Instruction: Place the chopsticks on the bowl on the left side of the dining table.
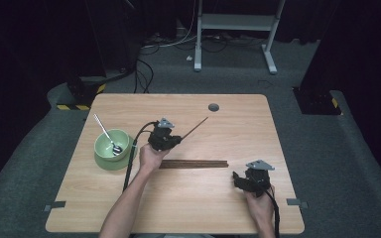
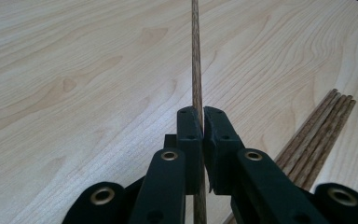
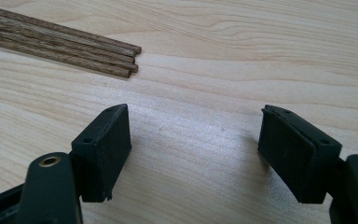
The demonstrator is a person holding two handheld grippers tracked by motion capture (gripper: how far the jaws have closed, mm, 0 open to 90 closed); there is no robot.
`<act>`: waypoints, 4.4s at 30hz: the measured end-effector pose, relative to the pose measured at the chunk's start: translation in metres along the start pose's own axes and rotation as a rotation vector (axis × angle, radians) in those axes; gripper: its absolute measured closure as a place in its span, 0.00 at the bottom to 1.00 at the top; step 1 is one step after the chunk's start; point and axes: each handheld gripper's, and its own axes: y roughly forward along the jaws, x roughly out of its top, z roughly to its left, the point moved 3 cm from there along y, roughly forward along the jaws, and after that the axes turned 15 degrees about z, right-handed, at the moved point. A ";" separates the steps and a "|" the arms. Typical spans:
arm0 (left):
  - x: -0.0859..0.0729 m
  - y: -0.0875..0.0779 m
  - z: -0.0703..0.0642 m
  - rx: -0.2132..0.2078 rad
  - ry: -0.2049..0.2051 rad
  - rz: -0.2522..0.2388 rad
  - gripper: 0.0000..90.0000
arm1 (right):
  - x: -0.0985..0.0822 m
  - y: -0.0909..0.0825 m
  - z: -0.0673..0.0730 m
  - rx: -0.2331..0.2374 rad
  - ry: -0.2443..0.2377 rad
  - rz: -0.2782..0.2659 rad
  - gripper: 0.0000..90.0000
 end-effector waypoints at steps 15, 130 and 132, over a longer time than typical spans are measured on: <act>-0.006 -0.012 -0.009 -0.010 0.027 -0.002 0.95 | 0.000 0.000 0.000 0.001 -0.001 0.000 0.28; -0.066 -0.119 0.032 0.107 -0.073 -0.114 0.94 | 0.000 0.000 0.000 0.002 -0.002 0.001 0.28; -0.068 -0.122 0.034 0.114 -0.078 -0.112 0.94 | 0.000 0.000 0.000 0.003 -0.002 0.001 0.28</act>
